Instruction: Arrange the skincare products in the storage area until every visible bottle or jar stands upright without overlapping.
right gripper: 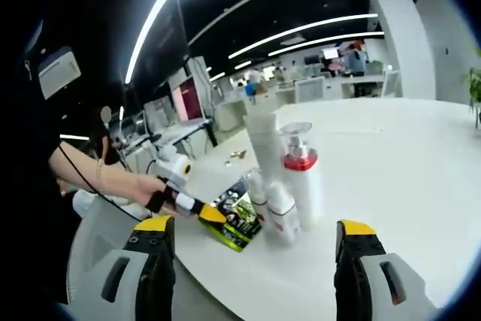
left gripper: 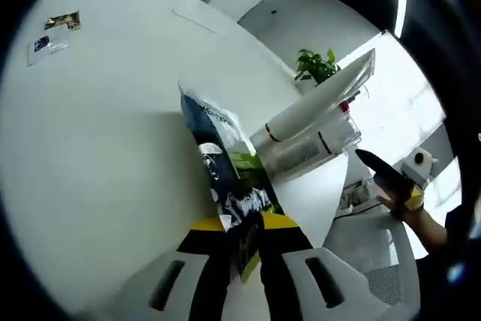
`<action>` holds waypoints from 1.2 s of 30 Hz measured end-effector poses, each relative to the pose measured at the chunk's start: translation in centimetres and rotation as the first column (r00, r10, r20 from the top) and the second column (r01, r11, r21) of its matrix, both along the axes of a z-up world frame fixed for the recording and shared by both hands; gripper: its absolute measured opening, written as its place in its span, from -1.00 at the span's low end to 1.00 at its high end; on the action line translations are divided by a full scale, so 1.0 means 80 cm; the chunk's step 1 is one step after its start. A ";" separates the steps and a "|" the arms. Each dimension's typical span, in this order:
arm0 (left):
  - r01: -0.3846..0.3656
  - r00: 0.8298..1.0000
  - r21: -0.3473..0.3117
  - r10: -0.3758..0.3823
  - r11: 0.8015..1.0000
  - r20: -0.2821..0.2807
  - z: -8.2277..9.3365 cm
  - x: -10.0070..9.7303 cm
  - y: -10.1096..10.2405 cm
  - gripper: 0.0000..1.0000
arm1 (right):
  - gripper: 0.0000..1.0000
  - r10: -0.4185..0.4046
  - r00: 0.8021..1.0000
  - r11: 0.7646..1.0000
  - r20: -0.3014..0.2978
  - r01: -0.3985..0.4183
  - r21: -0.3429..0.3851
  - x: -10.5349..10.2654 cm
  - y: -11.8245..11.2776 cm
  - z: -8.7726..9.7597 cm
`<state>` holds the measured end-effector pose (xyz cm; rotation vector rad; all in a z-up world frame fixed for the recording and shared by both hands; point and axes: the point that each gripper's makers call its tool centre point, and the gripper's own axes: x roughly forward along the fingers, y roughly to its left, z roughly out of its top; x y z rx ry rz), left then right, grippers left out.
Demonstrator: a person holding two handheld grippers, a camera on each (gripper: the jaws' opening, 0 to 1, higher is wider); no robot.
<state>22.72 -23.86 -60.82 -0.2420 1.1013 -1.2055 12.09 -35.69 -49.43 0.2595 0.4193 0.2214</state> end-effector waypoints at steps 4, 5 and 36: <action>0.010 0.999 0.020 -0.011 1.000 0.031 0.000 0.007 0.002 -0.79 | 0.84 0.002 1.000 1.000 -0.006 -0.002 0.000 -0.001 0.001 -0.001; 0.013 0.999 0.023 -0.014 1.000 0.038 0.001 0.007 0.002 -0.79 | 0.84 0.002 1.000 1.000 -0.006 -0.002 0.000 -0.001 0.000 -0.001; 0.057 0.964 0.215 -0.110 0.975 0.242 -0.001 0.021 0.013 -0.45 | 0.78 0.006 1.000 1.000 -0.017 -0.006 -0.003 -0.001 0.001 -0.003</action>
